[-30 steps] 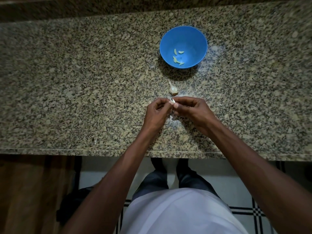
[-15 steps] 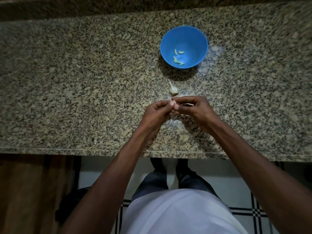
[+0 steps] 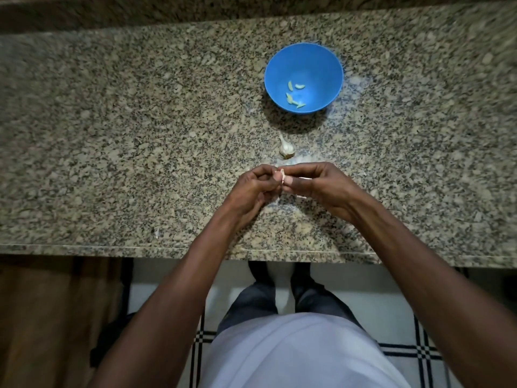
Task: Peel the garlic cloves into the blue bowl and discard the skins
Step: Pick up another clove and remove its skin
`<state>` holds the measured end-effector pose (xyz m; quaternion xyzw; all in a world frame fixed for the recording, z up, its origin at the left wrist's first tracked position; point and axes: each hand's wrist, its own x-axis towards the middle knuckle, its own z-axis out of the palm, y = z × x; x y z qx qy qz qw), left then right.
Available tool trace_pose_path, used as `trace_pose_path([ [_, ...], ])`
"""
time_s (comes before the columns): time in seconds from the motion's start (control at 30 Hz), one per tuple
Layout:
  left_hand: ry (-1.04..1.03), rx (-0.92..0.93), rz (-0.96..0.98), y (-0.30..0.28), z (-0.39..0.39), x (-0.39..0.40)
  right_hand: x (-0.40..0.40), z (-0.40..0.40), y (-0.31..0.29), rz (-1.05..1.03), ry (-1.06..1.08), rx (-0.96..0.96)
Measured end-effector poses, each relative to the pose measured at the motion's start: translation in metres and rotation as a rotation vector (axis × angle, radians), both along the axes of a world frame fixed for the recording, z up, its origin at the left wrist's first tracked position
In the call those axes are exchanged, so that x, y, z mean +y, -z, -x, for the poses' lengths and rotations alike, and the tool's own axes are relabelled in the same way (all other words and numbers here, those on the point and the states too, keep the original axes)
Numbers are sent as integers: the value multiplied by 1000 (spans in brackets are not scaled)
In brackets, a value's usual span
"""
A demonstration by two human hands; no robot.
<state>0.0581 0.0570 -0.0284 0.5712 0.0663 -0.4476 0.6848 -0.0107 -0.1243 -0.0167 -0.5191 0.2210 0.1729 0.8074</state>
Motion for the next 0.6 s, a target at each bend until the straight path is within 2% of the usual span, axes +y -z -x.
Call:
trace_pose_path([
  [0.2,-57,-109,-159,-3,4,-10,9,4,1,266,94,-63],
  [0.37,-63,-207,-186,-5,6,-10,8,3,5,124,117,-34],
  [0.6,-127,-339,-217,-6,10,-10,8,6,7,114,163,-17],
])
